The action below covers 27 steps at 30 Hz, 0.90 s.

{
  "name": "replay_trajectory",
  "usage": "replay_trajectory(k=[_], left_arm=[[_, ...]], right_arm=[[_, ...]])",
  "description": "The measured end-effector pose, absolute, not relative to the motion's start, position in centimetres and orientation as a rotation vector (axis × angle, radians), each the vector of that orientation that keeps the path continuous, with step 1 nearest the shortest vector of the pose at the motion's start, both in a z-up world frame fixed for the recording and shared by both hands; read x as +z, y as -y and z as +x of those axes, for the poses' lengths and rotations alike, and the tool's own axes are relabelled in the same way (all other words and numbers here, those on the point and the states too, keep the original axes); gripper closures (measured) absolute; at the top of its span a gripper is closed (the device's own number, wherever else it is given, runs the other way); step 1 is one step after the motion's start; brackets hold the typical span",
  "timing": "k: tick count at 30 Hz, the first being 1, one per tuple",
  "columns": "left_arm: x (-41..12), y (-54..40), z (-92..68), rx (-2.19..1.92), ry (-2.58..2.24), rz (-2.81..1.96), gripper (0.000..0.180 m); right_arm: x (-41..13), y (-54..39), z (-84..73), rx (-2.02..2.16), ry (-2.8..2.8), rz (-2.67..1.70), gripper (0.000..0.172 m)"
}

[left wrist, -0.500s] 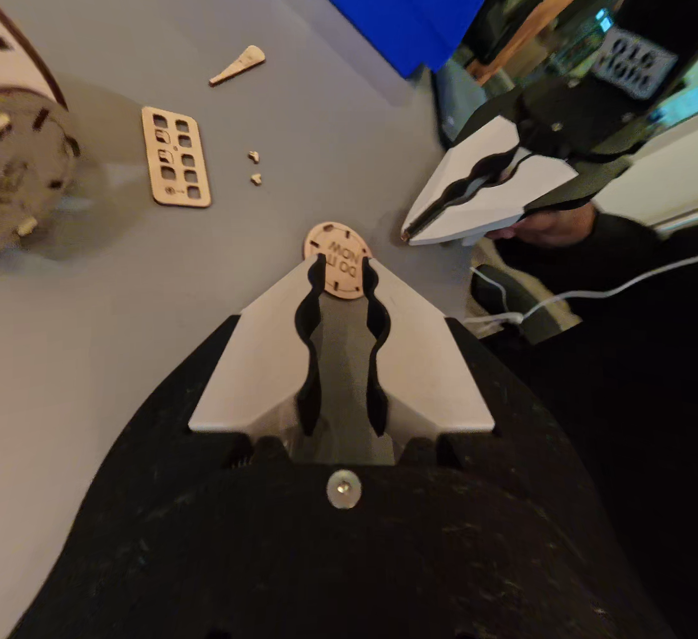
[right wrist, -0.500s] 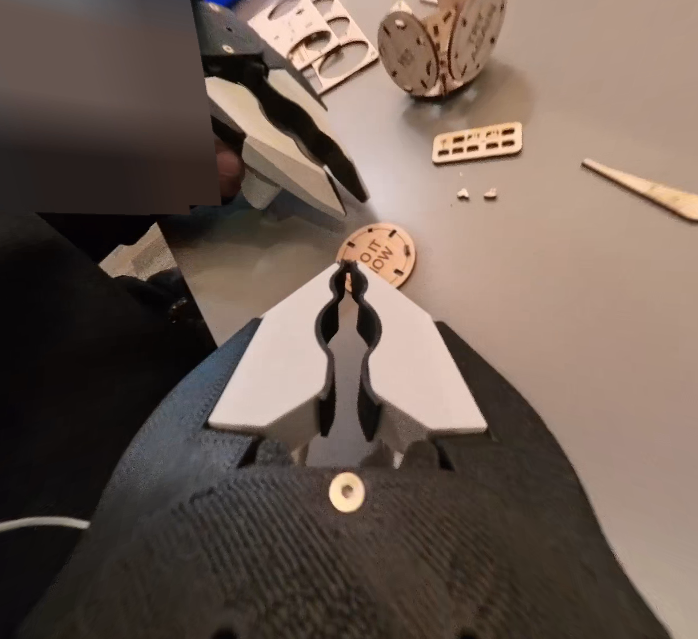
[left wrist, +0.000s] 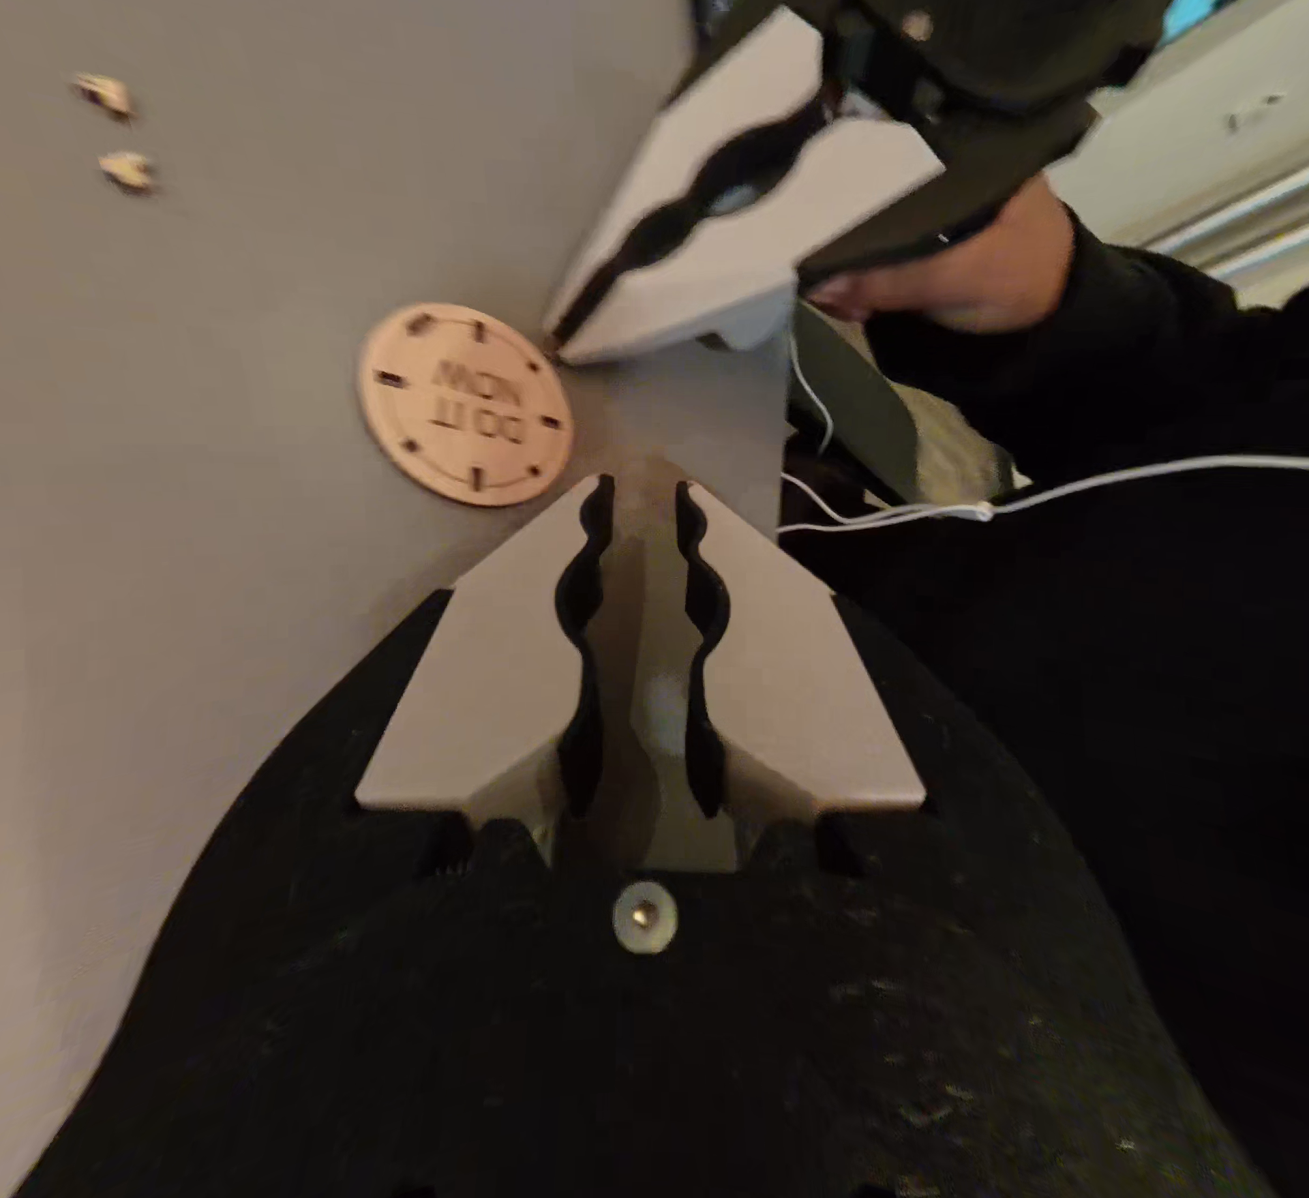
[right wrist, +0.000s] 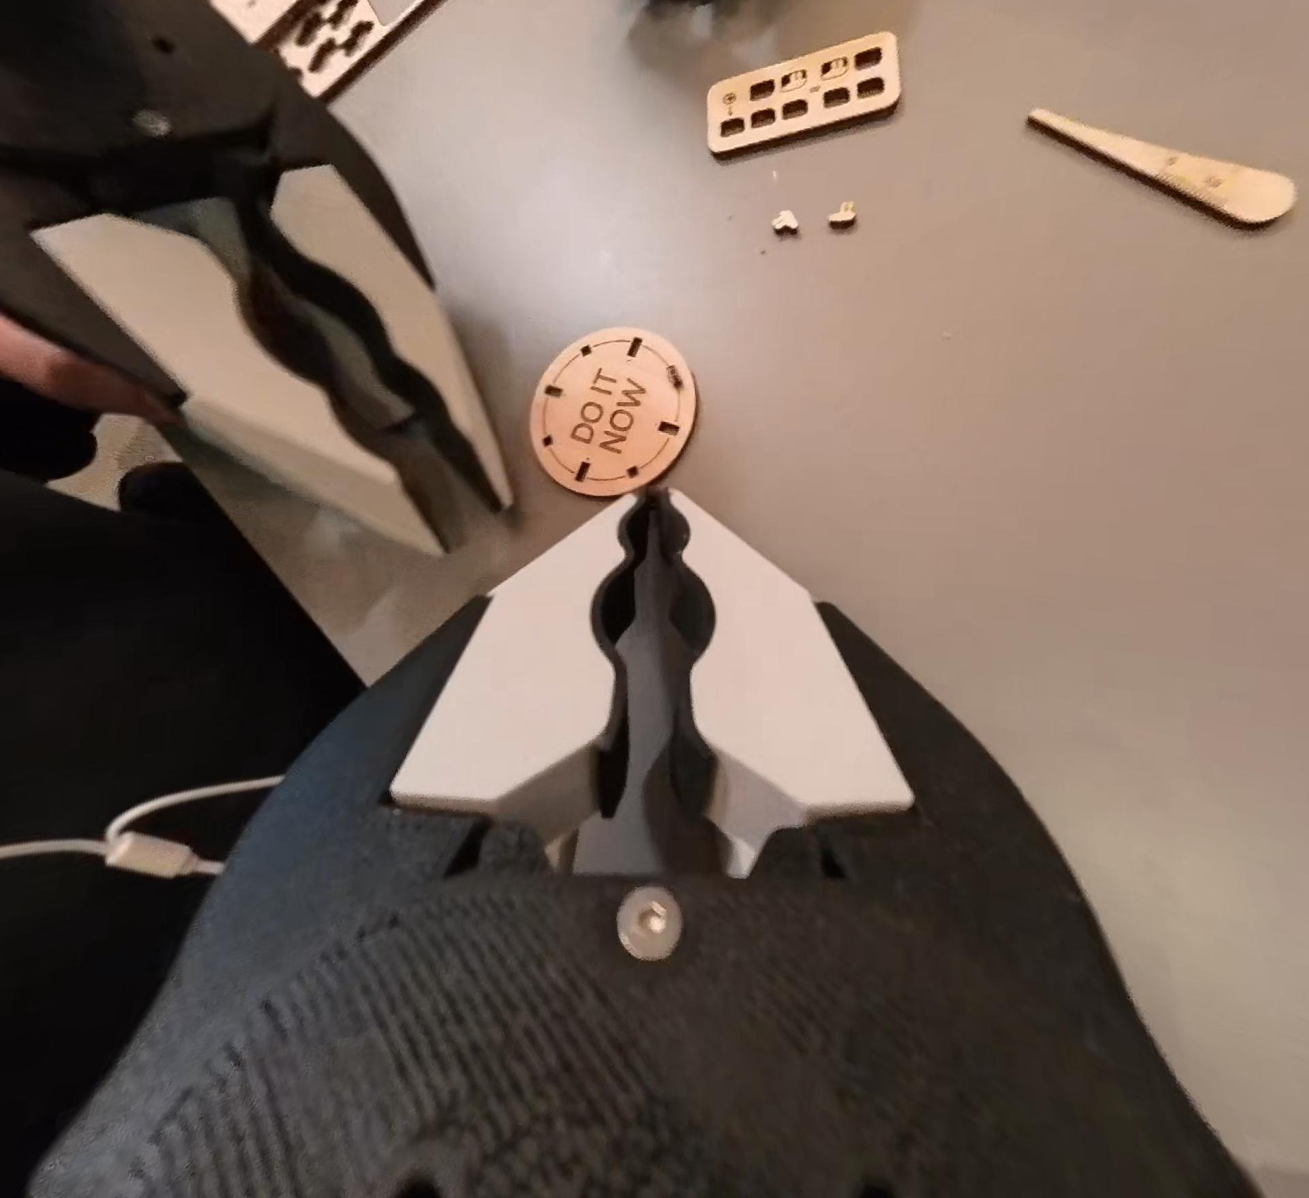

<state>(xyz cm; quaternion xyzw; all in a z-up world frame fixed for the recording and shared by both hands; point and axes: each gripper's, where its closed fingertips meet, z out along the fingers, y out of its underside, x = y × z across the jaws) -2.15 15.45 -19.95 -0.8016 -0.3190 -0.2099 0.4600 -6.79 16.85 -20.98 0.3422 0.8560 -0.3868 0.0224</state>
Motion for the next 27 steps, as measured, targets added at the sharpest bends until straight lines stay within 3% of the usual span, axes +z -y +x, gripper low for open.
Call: replay_trajectory(k=[8,16,19,25,27], left_arm=[[-19.7,-12.6,-7.0,-0.069,0.844,-2.013,0.16],[-20.4,-13.7,-5.5,-0.187,0.839,-2.041,0.149],[-20.4,-14.6,-2.3,-0.385,0.767,-2.066,0.157],[-18.6,-14.1,-5.0,-0.189,0.787,-1.973,0.16],[-17.8,-14.6,-5.3,-0.098,0.732,-1.977,0.177]], right_arm=[[-20.9,-16.7,-6.1,-1.15,-2.706,1.05,0.171],[-21.0,-17.4,-7.2,-1.129,-2.74,1.117,0.171],[-20.7,-17.7,-7.8,-1.134,-2.722,1.122,0.171],[-19.8,-17.6,-7.8,-1.049,-2.788,1.021,0.171],[-19.8,-17.2,-7.7,-0.981,-2.833,0.953,0.171]])
